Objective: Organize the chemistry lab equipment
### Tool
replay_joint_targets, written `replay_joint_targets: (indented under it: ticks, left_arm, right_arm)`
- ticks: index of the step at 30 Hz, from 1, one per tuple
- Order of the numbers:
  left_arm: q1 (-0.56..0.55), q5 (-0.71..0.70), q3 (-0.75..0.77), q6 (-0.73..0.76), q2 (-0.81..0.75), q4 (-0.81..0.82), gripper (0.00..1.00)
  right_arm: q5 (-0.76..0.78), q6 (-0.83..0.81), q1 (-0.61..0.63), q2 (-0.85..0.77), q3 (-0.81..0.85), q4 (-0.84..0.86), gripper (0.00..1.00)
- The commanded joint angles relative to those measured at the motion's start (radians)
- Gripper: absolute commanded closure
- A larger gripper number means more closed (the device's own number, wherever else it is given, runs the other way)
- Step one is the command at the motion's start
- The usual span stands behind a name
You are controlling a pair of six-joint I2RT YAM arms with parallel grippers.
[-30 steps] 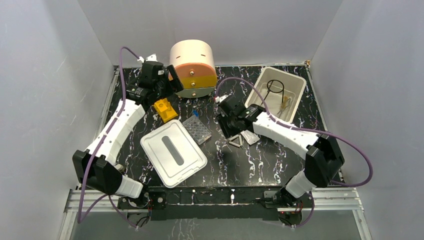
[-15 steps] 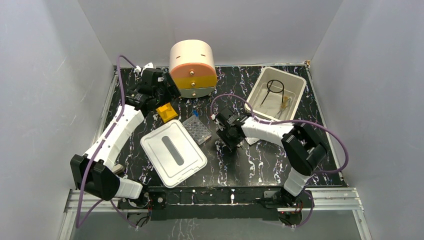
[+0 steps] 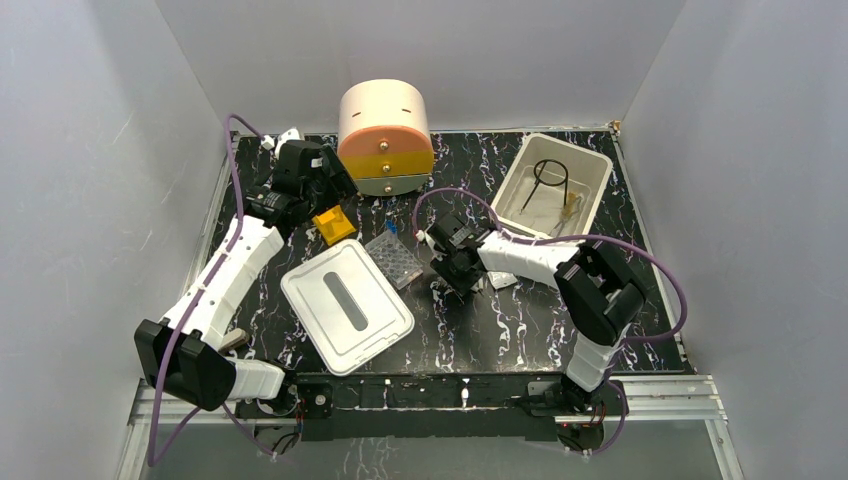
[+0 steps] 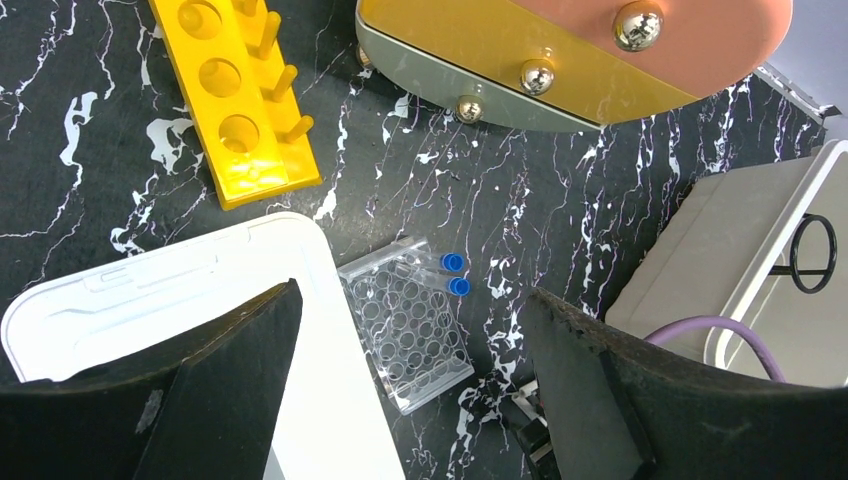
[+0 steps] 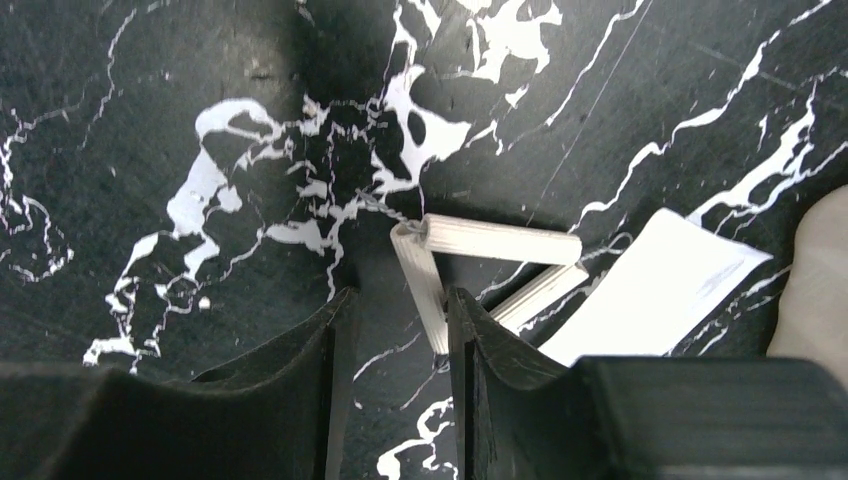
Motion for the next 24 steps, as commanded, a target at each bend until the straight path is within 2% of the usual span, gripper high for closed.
replay_joint_targets:
  ticks: [1, 7, 14, 19, 24]
  left_arm:
    - [0.006, -0.008, -0.007, 0.002, -0.033, -0.004, 0.19]
    - [0.006, 0.006, -0.005, 0.013, -0.027, 0.001, 0.18]
    - [0.005, 0.009, -0.014, 0.014, -0.03, 0.002, 0.17]
    - [0.007, 0.011, -0.018, 0.015, -0.033, 0.001, 0.17]
    - [0.007, 0.01, -0.019, 0.012, -0.032, 0.003, 0.16]
  right_arm:
    - [-0.007, -0.02, -0.007, 0.034, 0.039, 0.029, 0.55]
    - [0.027, -0.009, -0.008, 0.0, 0.063, 0.041, 0.53]
    - [0.005, 0.0, -0.011, 0.034, 0.053, 0.015, 0.52]
    - [-0.051, -0.007, -0.014, 0.029, 0.028, 0.02, 0.6]
    - [-0.044, -0.009, -0.014, 0.056, 0.026, 0.024, 0.72]
